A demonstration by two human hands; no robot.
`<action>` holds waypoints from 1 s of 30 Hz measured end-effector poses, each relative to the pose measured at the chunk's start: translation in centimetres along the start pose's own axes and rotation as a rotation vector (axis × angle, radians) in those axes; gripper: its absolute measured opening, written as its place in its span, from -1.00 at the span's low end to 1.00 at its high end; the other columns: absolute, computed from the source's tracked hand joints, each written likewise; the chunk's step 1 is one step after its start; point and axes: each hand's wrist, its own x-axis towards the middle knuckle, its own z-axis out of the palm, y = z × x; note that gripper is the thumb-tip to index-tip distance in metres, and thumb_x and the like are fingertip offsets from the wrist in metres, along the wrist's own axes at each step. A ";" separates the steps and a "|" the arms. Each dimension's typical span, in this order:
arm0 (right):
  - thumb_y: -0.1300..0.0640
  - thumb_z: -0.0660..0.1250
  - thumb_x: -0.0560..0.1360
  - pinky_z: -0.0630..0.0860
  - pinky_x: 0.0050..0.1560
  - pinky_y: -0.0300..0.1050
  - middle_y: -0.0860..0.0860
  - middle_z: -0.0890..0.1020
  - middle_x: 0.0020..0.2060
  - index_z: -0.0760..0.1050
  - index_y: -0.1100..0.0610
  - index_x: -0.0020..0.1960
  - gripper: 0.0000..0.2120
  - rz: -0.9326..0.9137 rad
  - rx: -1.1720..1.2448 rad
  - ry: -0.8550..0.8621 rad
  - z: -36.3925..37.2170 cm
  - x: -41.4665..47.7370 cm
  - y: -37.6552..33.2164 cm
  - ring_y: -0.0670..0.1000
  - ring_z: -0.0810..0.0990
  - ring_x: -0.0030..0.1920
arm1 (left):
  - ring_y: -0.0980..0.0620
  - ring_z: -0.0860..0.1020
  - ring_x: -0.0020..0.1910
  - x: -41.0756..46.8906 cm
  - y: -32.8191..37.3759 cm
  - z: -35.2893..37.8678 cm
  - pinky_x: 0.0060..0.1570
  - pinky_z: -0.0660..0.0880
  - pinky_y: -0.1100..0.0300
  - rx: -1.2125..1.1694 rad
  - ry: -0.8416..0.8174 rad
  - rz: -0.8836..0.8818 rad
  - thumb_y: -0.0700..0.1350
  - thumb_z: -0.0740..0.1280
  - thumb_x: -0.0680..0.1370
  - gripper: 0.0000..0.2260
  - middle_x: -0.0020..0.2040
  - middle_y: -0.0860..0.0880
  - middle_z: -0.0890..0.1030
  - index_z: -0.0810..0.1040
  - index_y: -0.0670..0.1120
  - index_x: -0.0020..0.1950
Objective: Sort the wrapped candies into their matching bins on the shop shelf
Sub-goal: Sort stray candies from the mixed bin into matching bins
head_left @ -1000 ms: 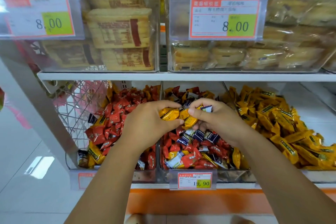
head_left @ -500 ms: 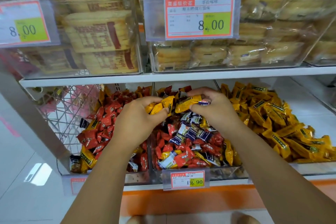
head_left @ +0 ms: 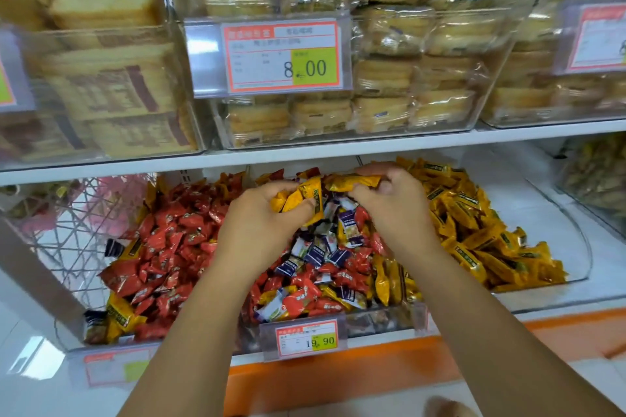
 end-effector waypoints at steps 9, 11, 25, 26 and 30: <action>0.12 0.29 0.55 0.38 -0.29 -0.31 0.05 0.59 -0.17 0.57 0.03 0.08 -0.86 -0.028 -0.361 0.240 -11.5 -0.2 4.0 -0.01 0.56 -0.24 | 0.04 0.57 0.01 0.5 7.8 10.9 -0.07 0.55 0.08 0.215 -0.084 0.205 0.21 0.31 0.50 -0.69 0.08 0.11 0.61 0.52 0.23 0.23; 0.10 0.19 0.61 0.35 0.06 -0.30 0.01 0.54 0.12 0.53 0.04 0.22 -0.77 -0.032 -0.478 0.192 -12.9 -0.2 5.6 0.00 0.53 0.13 | 0.00 0.52 0.12 0.2 8.7 13.5 -0.04 0.51 0.09 0.303 -0.055 0.277 0.17 0.27 0.54 -0.69 0.15 0.06 0.55 0.48 0.20 0.28; -0.36 -0.14 0.54 -0.11 0.47 0.20 -0.03 -0.16 0.56 -0.03 -0.26 0.52 -0.43 0.203 -1.270 -0.278 -14.6 1.4 10.8 0.28 -0.22 0.51 | -0.24 -0.47 0.43 2.5 7.4 21.4 0.35 -0.35 -0.35 0.933 -0.648 0.025 -0.21 0.17 0.58 -0.24 0.52 -0.03 -0.40 -0.34 0.03 0.53; -0.36 -0.13 0.54 -0.12 0.47 0.20 -0.05 -0.17 0.56 -0.03 -0.28 0.52 -0.43 0.221 -1.256 -0.287 -14.7 1.5 10.6 0.26 -0.24 0.51 | -0.24 -0.47 0.42 2.6 7.5 21.5 0.35 -0.36 -0.35 0.912 -0.654 0.026 -0.21 0.16 0.58 -0.25 0.52 -0.02 -0.40 -0.34 0.04 0.53; -0.35 -0.03 0.54 -0.20 0.48 0.21 -0.12 -0.17 0.55 0.02 -0.35 0.47 -0.48 0.258 -1.105 -0.336 -15.4 1.4 8.7 0.25 -0.27 0.51 | -0.15 -0.41 0.47 1.9 8.3 19.4 0.43 -0.32 -0.23 0.654 -0.658 0.106 -0.16 0.13 0.64 -0.33 0.54 0.03 -0.34 -0.28 0.15 0.54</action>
